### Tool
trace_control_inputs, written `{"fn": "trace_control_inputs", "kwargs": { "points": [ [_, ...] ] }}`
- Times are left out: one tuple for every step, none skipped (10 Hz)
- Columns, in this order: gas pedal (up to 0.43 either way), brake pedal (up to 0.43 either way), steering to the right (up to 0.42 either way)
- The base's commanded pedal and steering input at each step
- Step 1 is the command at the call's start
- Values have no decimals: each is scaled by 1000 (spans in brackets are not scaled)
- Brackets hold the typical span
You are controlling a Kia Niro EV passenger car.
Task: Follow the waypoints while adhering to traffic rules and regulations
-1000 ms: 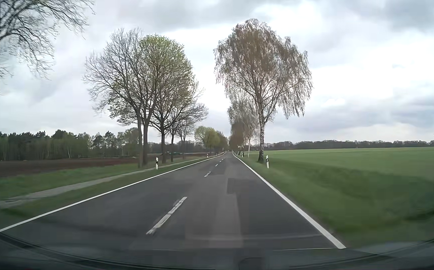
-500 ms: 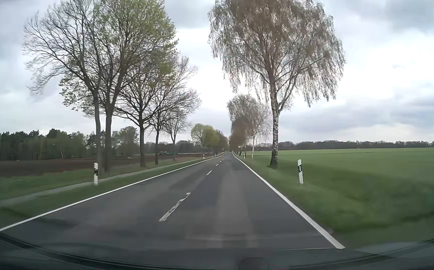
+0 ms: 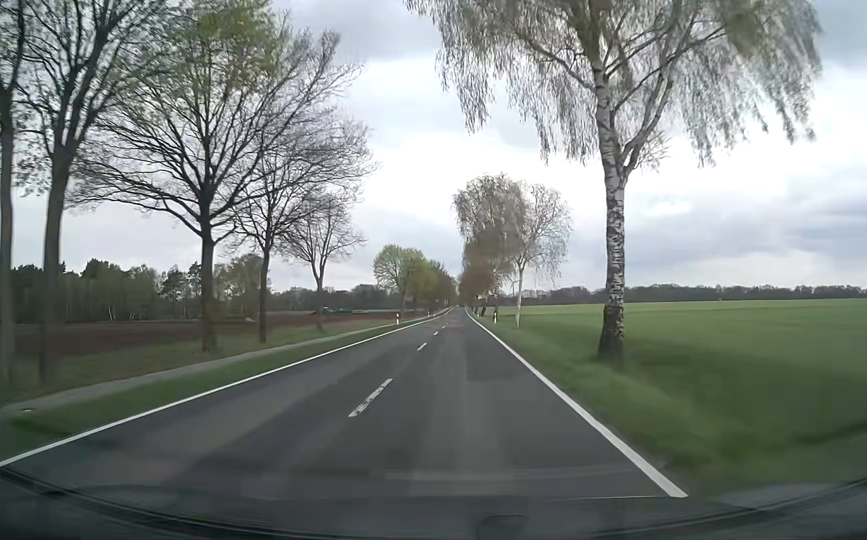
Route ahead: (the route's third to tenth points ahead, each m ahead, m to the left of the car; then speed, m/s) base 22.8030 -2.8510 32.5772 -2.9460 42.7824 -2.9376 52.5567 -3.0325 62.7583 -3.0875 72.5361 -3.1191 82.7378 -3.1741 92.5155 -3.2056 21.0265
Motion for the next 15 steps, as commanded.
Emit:
{"fn": "trace_control_inputs", "kwargs": {
  "points": [
    [130, 0, 0],
    [130, 0, 0],
    [130, 0, 0],
    [130, 0, -1],
    [130, 0, -1],
    [130, 0, -1],
    [118, 0, -1],
    [118, 0, -1],
    [118, 0, -1],
    [118, 0, -1],
    [118, 0, -1],
    [118, 6, -1],
    [110, 0, -1],
    [110, 0, -1],
    [110, 0, -1]
  ]
}}
